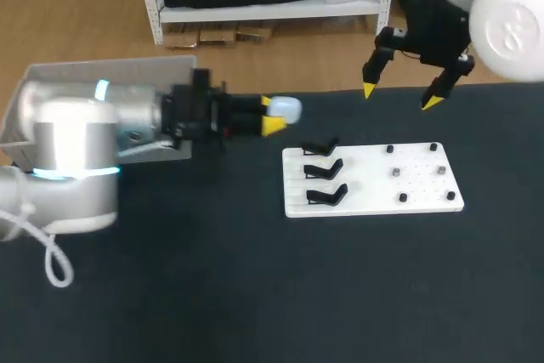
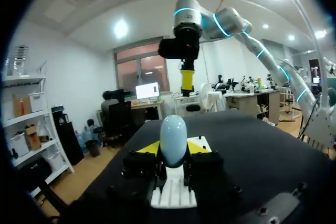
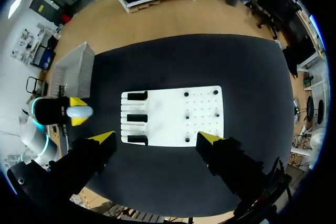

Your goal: Pick up each earbud case from the left stands, insert the matching earbuds, close the lid, and place the case in the box.

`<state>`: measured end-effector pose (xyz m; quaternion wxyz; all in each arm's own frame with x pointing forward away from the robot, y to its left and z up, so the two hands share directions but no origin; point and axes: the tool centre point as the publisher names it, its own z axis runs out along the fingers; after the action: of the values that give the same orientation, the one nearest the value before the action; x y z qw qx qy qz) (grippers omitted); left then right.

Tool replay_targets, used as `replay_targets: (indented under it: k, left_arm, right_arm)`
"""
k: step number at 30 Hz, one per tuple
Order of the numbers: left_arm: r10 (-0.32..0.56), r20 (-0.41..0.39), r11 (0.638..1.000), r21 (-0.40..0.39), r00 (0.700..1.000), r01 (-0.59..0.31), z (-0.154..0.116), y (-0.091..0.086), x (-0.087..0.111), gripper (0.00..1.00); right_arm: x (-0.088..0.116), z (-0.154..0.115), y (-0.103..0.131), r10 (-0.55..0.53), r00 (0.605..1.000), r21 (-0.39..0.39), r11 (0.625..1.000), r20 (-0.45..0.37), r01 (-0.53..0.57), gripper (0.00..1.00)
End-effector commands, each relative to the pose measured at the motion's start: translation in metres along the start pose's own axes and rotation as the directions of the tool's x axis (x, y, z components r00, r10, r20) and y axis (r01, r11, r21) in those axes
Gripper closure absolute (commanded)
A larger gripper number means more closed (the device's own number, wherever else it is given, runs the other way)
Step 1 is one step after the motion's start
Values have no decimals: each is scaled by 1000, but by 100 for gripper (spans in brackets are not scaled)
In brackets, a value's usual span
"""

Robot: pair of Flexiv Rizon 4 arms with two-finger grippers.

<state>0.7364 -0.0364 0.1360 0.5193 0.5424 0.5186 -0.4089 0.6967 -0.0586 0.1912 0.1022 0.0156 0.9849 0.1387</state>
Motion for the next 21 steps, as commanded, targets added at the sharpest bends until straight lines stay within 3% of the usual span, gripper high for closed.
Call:
replay_targets:
  k: [1, 9, 14, 21]
  left_arm:
    - [-29, -110, 973, -233, 993, 3, -83, -11, -26, 100]
    - [-176, -226, 887, -458, 958, 55, -157, 28, -5, 100]
    - [-285, -269, 833, -544, 920, 99, -186, 52, 26, 100]
    - [-376, -250, 766, -626, 892, 147, -207, 90, 62, 100]
  right_arm:
    - [6, -1, -1, 2, 996, 2, 1000, 91, -2, 0]
    - [6, -1, -1, 2, 996, 2, 1000, 91, -2, 0]
    - [6, -1, -1, 2, 996, 2, 1000, 91, -2, 0]
    - [6, -1, -1, 2, 996, 2, 1000, 91, -2, 0]
